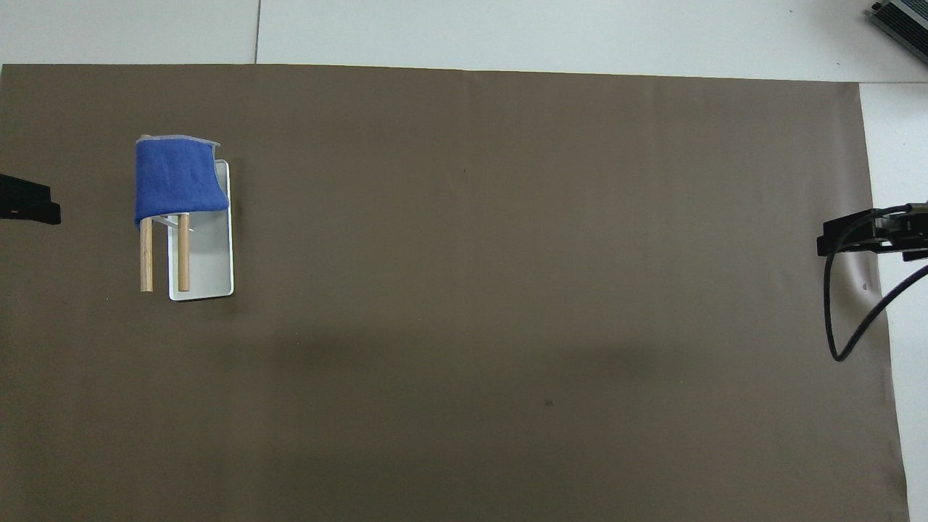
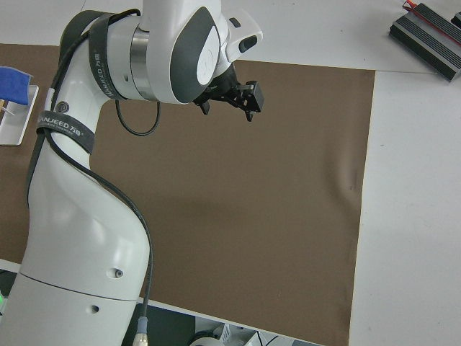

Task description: Right arm passes towel to left arm to hang

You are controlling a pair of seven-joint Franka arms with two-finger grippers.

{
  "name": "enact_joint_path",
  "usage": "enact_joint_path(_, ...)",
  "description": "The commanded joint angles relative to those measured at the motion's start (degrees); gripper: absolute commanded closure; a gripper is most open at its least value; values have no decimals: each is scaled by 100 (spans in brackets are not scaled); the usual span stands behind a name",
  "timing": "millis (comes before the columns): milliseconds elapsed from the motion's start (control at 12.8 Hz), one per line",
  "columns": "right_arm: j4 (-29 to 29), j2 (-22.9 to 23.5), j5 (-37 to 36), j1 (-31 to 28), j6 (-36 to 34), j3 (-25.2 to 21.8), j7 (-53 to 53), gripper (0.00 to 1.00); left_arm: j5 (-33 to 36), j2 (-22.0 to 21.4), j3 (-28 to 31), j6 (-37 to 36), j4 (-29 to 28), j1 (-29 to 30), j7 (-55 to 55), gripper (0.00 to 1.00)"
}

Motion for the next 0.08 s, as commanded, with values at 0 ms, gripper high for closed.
enact_joint_path(0,-98,-106,103,34,-54,-57,43,0,-111,-235,23,189,-308,-8,114,0)
